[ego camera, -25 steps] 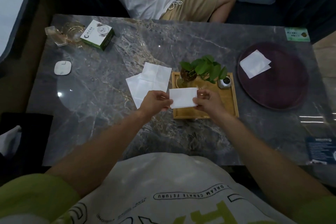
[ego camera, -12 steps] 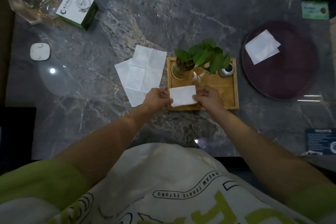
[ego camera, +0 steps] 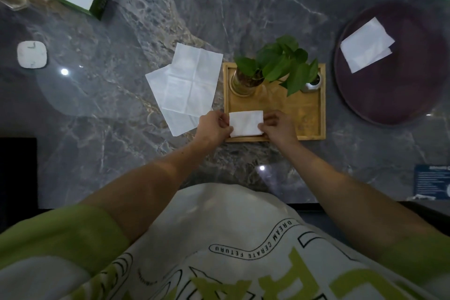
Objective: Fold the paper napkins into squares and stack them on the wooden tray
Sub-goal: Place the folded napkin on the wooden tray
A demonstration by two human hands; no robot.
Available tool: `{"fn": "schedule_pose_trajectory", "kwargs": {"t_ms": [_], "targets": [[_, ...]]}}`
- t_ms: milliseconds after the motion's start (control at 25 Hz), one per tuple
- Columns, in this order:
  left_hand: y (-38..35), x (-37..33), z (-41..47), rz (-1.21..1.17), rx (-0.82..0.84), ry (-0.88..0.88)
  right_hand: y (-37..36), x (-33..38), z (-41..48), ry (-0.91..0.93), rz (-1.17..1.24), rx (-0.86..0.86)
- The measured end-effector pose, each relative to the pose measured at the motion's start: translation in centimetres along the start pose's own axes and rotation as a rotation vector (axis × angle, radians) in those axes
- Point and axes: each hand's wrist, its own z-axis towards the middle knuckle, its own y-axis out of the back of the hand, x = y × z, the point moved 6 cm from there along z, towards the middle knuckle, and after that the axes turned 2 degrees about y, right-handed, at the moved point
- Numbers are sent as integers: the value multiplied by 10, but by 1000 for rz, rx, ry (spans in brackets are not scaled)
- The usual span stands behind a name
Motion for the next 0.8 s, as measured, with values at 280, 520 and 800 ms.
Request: {"fn": "schedule_pose_trajectory", "kwargs": {"t_ms": [280, 520, 800], "targets": [[-6, -5, 0, 213, -50, -165, -2, 7, -5, 116, -239, -1], [-9, -9, -2, 560, -59, -354, -5, 21, -15, 384, -565, 45], [-8, -12, -1, 650, -73, -335, -7, 15, -11, 363, -591, 113]]}}
